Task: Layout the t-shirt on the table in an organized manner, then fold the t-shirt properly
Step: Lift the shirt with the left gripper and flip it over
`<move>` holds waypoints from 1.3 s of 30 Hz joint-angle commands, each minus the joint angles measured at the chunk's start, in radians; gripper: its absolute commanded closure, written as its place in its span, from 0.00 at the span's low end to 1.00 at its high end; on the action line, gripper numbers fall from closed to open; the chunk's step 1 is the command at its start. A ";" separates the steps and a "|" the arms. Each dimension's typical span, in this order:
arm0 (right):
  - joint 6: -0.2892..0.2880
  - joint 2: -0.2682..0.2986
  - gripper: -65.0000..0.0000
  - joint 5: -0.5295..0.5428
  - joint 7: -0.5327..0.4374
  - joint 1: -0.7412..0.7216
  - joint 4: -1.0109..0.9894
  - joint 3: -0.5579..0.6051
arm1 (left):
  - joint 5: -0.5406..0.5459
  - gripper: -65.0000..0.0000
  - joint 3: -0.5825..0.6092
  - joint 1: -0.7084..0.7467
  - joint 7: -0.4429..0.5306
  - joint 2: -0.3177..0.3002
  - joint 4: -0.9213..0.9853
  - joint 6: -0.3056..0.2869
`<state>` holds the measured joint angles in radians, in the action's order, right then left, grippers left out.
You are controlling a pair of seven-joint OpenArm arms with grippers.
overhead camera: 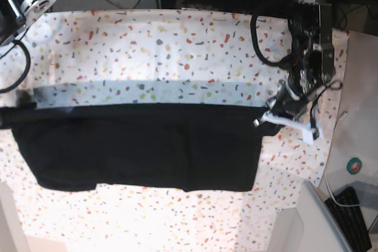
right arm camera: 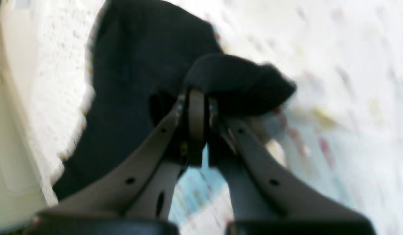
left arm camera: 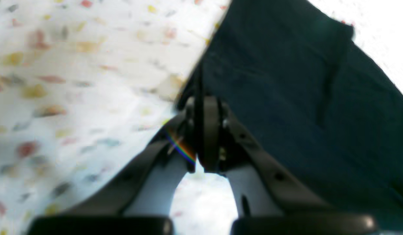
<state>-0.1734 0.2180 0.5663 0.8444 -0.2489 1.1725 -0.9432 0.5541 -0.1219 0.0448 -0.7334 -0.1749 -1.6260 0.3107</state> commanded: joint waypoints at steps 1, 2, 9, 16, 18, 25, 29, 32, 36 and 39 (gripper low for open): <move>0.019 0.042 1.00 0.019 -0.024 -0.053 -0.001 0.033 | -0.013 1.00 0.003 -0.082 0.010 -0.012 -0.003 0.003; 0.042 0.057 1.00 0.021 -0.024 -0.086 -0.018 0.065 | -0.013 1.00 0.009 -0.130 -0.027 -0.012 0.014 0.005; 0.127 0.154 1.00 0.019 -0.040 -0.410 -0.205 0.227 | -0.013 1.00 0.140 -0.507 -0.064 -0.012 0.197 0.005; 0.131 0.245 1.00 0.019 -0.144 -0.751 -0.354 0.404 | -0.012 1.00 0.173 -0.893 -0.062 0.038 0.398 0.005; 0.131 0.269 1.00 0.019 -0.152 -0.831 -0.362 0.459 | -0.012 1.00 0.172 -0.977 -0.062 0.061 0.422 0.005; 0.130 0.337 1.00 0.025 -0.032 -0.901 -0.279 0.494 | -0.007 1.00 0.167 -1.011 -0.064 0.110 0.370 0.005; 0.128 0.337 1.00 0.025 0.056 -0.694 -0.138 0.359 | -0.009 1.00 0.167 -0.830 -0.067 0.108 0.249 0.005; 0.124 0.295 1.00 0.025 0.059 -0.502 -0.073 0.269 | -0.010 1.00 0.167 -0.656 -0.062 0.102 0.181 0.005; 0.091 0.223 1.00 0.025 0.026 -0.261 -0.068 0.160 | -0.013 1.00 0.110 -0.412 -0.061 0.099 0.126 0.005; 0.031 0.172 1.00 0.025 -0.061 -0.103 -0.085 0.137 | -0.013 1.00 0.064 -0.268 -0.061 0.099 0.123 0.005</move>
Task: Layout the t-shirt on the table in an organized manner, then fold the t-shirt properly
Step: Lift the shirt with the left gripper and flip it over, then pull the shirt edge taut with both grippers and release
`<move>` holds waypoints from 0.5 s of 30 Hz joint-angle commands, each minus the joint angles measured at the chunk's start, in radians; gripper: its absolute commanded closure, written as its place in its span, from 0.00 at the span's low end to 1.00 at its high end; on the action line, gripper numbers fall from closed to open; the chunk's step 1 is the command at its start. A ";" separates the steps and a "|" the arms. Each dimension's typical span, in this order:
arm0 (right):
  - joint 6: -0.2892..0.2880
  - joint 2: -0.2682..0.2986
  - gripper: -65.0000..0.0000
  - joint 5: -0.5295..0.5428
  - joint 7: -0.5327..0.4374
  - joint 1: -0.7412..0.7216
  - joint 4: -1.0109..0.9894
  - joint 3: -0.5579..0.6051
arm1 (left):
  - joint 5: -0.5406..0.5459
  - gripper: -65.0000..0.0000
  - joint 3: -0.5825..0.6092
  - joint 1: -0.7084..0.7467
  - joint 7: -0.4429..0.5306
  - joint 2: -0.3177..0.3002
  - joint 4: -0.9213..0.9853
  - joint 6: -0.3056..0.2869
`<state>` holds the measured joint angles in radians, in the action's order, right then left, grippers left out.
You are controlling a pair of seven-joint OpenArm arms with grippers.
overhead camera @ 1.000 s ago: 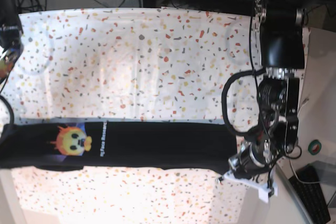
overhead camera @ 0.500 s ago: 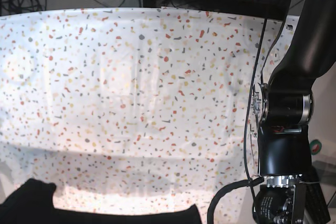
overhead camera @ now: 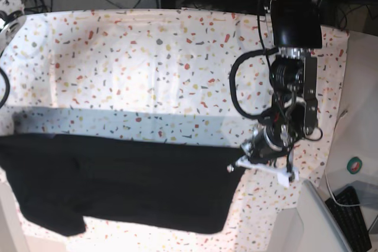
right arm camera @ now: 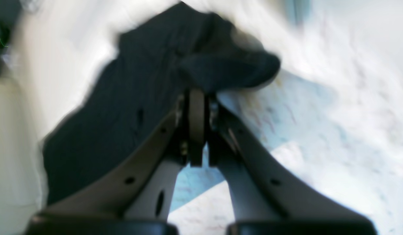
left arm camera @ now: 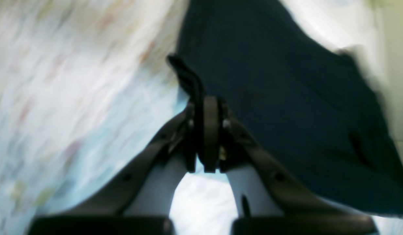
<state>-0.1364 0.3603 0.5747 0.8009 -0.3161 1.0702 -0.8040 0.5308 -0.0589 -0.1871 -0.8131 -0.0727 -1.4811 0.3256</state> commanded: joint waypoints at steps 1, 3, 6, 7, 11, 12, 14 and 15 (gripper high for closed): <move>-0.018 0.019 1.00 0.017 -0.042 0.011 0.005 -0.002 | 0.010 1.00 -0.014 0.008 0.019 -0.003 -0.026 -0.010; -0.042 -0.004 1.00 0.017 -0.085 0.088 -0.014 -0.010 | 0.010 1.00 -0.032 0.088 0.019 -0.006 -0.029 -0.010; -0.096 -0.039 1.00 0.017 -0.131 0.197 -0.018 -0.012 | 0.009 1.00 -0.034 0.209 0.021 -0.022 -0.086 -0.010; -0.108 -0.047 1.00 0.017 -0.139 0.234 -0.015 -0.012 | 0.009 1.00 -0.034 0.249 0.021 -0.031 -0.114 -0.010; -0.131 -0.083 1.00 0.018 -0.143 0.338 -0.003 -0.012 | 0.009 1.00 -0.035 0.367 0.044 -0.072 -0.192 -0.010; -0.131 -0.093 1.00 0.018 -0.143 0.361 0.011 -0.012 | 0.009 1.00 -0.035 0.397 0.071 -0.088 -0.198 -0.010; -0.131 -0.116 1.00 0.018 -0.145 0.400 0.054 -0.012 | 0.009 1.00 -0.035 0.441 0.125 -0.117 -0.197 -0.010; -0.131 -0.125 1.00 0.018 -0.145 0.418 0.080 -0.012 | 0.009 1.00 -0.035 0.459 0.145 -0.129 -0.195 -0.010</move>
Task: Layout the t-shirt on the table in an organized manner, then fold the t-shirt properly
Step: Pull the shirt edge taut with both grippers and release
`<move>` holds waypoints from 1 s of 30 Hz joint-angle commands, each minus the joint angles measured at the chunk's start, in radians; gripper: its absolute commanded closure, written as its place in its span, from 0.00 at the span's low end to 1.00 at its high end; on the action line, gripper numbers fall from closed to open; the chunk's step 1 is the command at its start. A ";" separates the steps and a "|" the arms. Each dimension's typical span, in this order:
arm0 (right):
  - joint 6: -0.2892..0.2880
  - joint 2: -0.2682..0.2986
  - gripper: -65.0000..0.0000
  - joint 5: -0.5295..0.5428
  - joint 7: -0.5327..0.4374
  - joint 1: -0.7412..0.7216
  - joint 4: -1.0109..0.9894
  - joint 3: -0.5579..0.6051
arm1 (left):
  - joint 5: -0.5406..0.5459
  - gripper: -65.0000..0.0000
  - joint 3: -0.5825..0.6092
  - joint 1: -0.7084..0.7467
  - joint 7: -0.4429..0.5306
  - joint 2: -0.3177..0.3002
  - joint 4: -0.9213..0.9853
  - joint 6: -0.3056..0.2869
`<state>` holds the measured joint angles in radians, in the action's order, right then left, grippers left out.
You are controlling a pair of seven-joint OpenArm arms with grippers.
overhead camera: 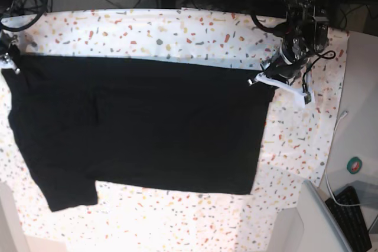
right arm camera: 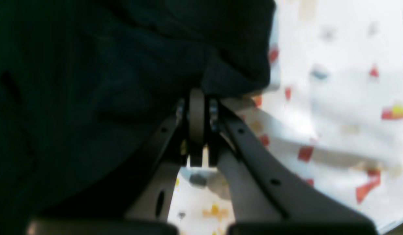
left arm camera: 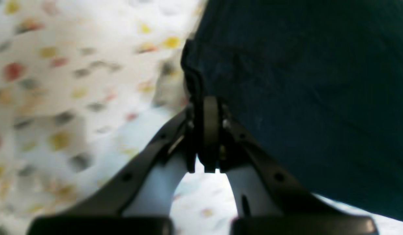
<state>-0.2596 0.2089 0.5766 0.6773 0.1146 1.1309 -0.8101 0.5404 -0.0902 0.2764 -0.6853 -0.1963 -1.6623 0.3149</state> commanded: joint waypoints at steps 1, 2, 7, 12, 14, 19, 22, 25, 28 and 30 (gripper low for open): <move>-0.008 0.019 1.00 0.016 -0.021 0.006 0.048 -0.005 | -0.001 1.00 -0.004 0.013 0.029 -0.015 -0.012 0.000; -0.008 0.011 1.00 0.016 -0.021 0.020 0.074 -0.005 | -0.001 1.00 -0.004 0.025 0.039 -0.021 -0.012 0.000; -0.008 -0.024 1.00 0.015 -0.015 0.083 0.174 -0.005 | -0.001 1.00 -0.004 0.070 0.040 -0.048 -0.012 0.000; -0.008 -0.033 1.00 0.015 -0.014 0.133 0.191 -0.005 | -0.001 1.00 -0.004 0.086 0.040 -0.071 0.000 0.000; -0.008 -0.045 1.00 0.015 -0.017 0.153 0.191 -0.005 | -0.001 1.00 -0.004 0.093 0.040 -0.079 0.000 0.000; -0.008 -0.052 1.00 0.015 -0.018 0.187 0.191 -0.005 | -0.001 1.00 -0.006 0.103 0.040 -0.079 0.026 0.000; -0.008 -0.065 1.00 0.015 -0.020 0.193 0.191 -0.005 | -0.001 1.00 -0.006 0.102 0.040 -0.081 0.040 0.000; -0.008 -0.065 1.00 0.015 -0.020 0.196 0.191 -0.005 | -0.001 1.00 -0.006 0.108 0.040 -0.078 0.040 0.000; -0.008 -0.070 1.00 0.013 -0.020 0.198 0.191 -0.005 | 0.001 1.00 -0.006 0.111 0.040 -0.078 0.041 0.000; -0.008 -0.070 1.00 0.015 -0.020 0.198 0.191 -0.005 | 0.001 1.00 -0.006 0.113 0.040 -0.078 0.041 0.000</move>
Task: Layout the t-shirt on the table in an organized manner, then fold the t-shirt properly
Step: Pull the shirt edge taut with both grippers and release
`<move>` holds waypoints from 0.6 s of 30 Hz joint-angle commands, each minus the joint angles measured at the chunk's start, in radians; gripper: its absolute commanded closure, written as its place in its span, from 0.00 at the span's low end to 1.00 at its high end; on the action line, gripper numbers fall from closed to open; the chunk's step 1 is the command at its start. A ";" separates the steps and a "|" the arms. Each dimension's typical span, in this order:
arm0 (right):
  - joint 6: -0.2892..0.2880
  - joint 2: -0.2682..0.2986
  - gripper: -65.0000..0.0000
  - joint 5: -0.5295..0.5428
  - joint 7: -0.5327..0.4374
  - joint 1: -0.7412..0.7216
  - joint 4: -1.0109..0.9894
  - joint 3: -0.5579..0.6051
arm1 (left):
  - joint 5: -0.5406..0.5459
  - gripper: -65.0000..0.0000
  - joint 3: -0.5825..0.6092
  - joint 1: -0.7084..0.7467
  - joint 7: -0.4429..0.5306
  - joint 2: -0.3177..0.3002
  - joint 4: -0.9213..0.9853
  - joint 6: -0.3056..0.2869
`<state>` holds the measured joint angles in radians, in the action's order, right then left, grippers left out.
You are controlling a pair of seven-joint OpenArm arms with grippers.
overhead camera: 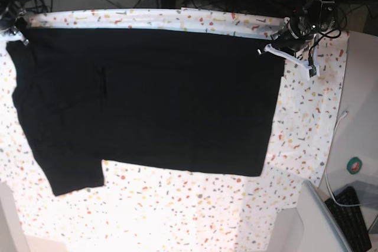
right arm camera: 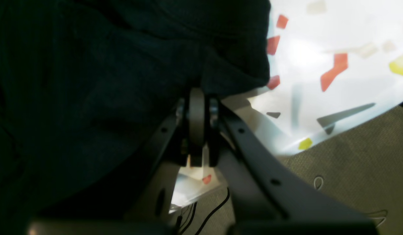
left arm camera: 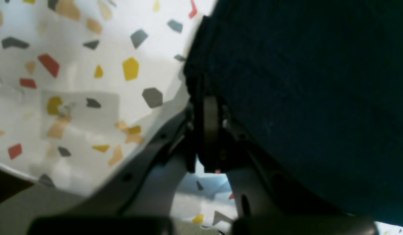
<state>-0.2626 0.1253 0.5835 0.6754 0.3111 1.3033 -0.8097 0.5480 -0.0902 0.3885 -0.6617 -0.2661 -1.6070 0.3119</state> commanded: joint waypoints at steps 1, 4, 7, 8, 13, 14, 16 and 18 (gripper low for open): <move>-0.005 0.014 1.00 0.008 -0.015 0.001 0.019 -0.006 | -0.007 1.00 -0.006 0.000 0.016 -0.008 -0.014 0.003; -0.005 0.014 1.00 0.008 -0.012 0.001 0.019 -0.006 | -0.007 1.00 -0.006 0.000 0.012 -0.006 -0.016 0.003; -0.005 0.014 1.00 0.008 -0.012 0.003 0.019 -0.006 | -0.006 1.00 -0.006 0.002 0.010 -0.006 -0.016 0.003; -0.005 0.012 1.00 0.008 -0.012 0.007 0.019 -0.006 | -0.006 1.00 -0.006 0.002 0.010 -0.006 -0.016 0.003; -0.005 0.012 1.00 0.008 -0.012 0.032 0.048 -0.006 | -0.004 1.00 -0.006 0.010 0.010 -0.011 -0.014 0.003; -0.004 0.012 1.00 0.008 -0.012 0.038 0.055 -0.006 | -0.004 1.00 -0.006 0.013 0.010 -0.011 -0.017 0.003; -0.002 0.012 1.00 0.008 -0.012 0.041 0.065 -0.006 | -0.004 1.00 -0.006 0.013 0.009 -0.011 -0.017 0.003; -0.002 0.012 1.00 0.008 -0.012 0.041 0.063 -0.006 | -0.004 1.00 -0.006 0.013 0.009 -0.009 -0.013 0.003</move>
<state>-0.2626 0.1177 0.5838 0.6800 0.3473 1.3491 -0.8097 0.5503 -0.0902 0.4019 -0.6670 -0.2668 -1.6066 0.3119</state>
